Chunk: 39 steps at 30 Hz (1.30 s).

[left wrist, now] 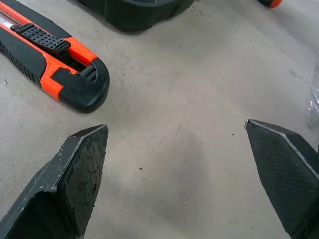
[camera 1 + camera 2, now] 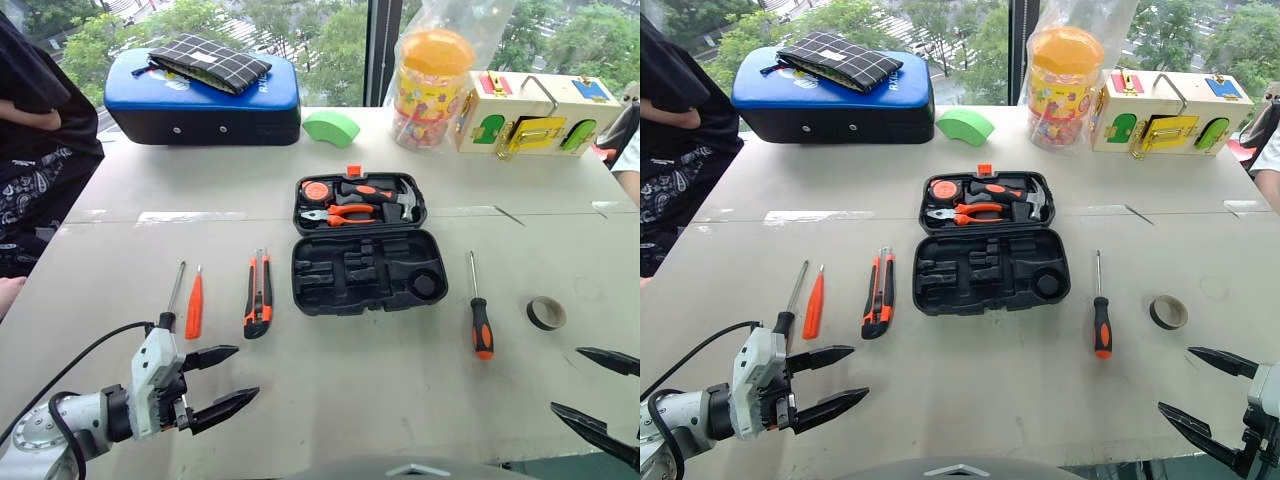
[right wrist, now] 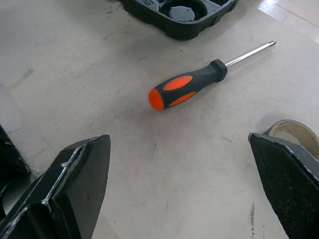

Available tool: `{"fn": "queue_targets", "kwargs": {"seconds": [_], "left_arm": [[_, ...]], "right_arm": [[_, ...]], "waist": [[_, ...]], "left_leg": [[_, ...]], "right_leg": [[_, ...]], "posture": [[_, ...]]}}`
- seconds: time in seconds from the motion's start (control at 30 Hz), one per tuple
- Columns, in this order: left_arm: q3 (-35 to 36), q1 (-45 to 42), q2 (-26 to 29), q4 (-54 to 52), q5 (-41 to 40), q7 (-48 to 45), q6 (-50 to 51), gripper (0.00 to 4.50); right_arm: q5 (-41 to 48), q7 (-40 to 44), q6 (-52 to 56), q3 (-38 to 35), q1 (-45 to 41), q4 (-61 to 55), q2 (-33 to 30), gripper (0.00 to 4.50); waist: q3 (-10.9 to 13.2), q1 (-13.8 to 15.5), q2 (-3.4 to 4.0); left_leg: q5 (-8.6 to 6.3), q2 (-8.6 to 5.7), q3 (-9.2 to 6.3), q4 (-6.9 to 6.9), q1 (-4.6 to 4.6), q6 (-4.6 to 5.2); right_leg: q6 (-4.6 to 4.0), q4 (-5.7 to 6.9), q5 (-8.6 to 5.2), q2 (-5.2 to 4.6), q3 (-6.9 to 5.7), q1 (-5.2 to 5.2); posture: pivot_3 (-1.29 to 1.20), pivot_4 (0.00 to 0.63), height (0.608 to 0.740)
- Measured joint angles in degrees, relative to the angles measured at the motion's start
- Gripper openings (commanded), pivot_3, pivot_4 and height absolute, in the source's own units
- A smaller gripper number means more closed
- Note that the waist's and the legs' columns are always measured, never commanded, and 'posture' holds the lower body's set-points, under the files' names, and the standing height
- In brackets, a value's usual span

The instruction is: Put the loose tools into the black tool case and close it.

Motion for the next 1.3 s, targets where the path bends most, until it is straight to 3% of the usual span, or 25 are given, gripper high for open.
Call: {"fn": "queue_targets", "kwargs": {"seconds": [0.07, 0.1, 0.27, 0.33, 0.4, 0.6, 0.77, 1.03, 1.17, 1.3], "left_arm": [[0.2, -0.6, -0.3, 0.0, -0.3, 0.6, 0.3, 4.47], [1.7, -2.2, -3.8, 0.0, -2.9, 4.8, 2.4, 4.47], [4.9, -6.5, -11.0, -4.5, -9.4, 21.1, 9.8, 4.47], [6.1, -8.1, -13.6, -6.8, -9.6, 30.9, 12.7, 4.47], [6.1, -8.7, -14.3, -7.8, -9.6, 34.1, 14.0, 4.47], [4.0, -17.5, -19.8, -13.7, -6.1, 55.7, 21.4, 4.47], [7.0, -18.3, -18.4, -14.1, -5.8, 61.1, 24.8, 4.47], [9.7, -11.4, -12.0, -10.9, -5.5, 55.5, 28.3, 4.47], [9.5, -8.5, -12.0, -9.7, -2.1, 54.9, 27.6, 3.23], [9.2, -6.8, -13.3, -9.2, 0.5, 53.6, 25.8, 1.31]], "right_arm": [[0.1, -0.1, 0.0, 0.1, -0.5, 0.1, -0.1, 4.50], [0.9, -0.4, 0.1, 0.7, -2.6, 0.5, -0.5, 4.50], [5.5, -2.8, 2.8, 4.3, -9.7, -2.7, -2.4, 4.50], [9.3, -4.1, 5.9, 5.9, -13.2, -5.8, -5.3, 4.50], [10.5, -4.5, 7.1, 6.5, -14.4, -6.6, -6.3, 4.50], [17.0, -7.7, 13.7, 11.6, -24.9, -11.0, -12.5, 4.50], [19.3, -9.0, 16.4, 12.6, -28.5, -11.8, -14.0, 4.50], [19.7, -9.0, 18.2, 13.9, -30.1, -11.4, -14.7, 4.50], [20.0, -9.2, 19.2, 13.9, -30.7, -11.5, -14.9, 4.50], [20.3, -9.7, 19.9, 13.8, -30.9, -11.6, -15.0, 4.50]], "waist": [[0.0, 0.0, -0.01], [0.0, -0.1, 0.03], [0.0, -0.1, -0.17], [-0.1, 0.2, -0.30], [-0.1, 0.4, -0.29], [-0.1, 1.4, -0.37], [-0.3, 1.5, -0.66], [-0.3, 1.3, -0.59], [-0.3, 1.5, -0.56], [-0.3, 1.4, -0.45]], "left_leg": [[0.00, 0.00, 0.01, 0.01, 0.00, 0.00], [0.00, 0.00, 0.03, 0.04, 0.00, 0.00], [-0.03, 0.03, 0.04, 0.19, 0.01, 0.06], [-0.04, 0.04, 0.04, 0.23, 0.00, 0.09], [-0.04, 0.04, 0.04, 0.24, 0.00, 0.09], [-0.07, 0.04, 0.04, 0.54, -0.03, 0.13], [-0.11, 0.04, 0.04, 0.53, -0.04, 0.15], [-0.12, 0.04, 0.04, 0.54, -0.04, 0.13], [-0.12, 0.04, 0.04, 0.52, -0.02, 0.13], [-0.13, 0.04, 0.05, 0.50, -0.03, 0.14]], "right_leg": [[0.01, 0.00, 0.00, 0.00, 0.00, 0.01], [0.04, -0.01, -0.02, -0.03, 0.00, 0.02], [0.04, 0.05, -0.01, -0.03, -0.07, 0.04], [-0.02, 0.05, 0.03, -0.03, -0.14, 0.05], [-0.02, 0.05, 0.04, -0.04, -0.15, 0.06], [-0.02, 0.13, 0.07, -0.04, -0.18, 0.14], [-0.02, 0.12, 0.07, -0.04, -0.23, 0.14], [-0.03, 0.11, 0.06, -0.10, -0.24, 0.14], [-0.03, 0.11, 0.06, -0.13, -0.25, 0.14], [-0.03, 0.10, 0.06, -0.16, -0.25, 0.13]], "posture": [[0.00, 0.150, 0.740], [0.00, 0.150, 0.740], [0.00, 0.150, 0.740], [0.00, 0.150, 0.740], [0.00, 0.150, 0.740], [0.00, 0.150, 0.740], [0.00, 0.150, 0.740], [0.00, 0.150, 0.740], [0.00, 0.150, 0.740], [0.00, 0.150, 0.740]]}}
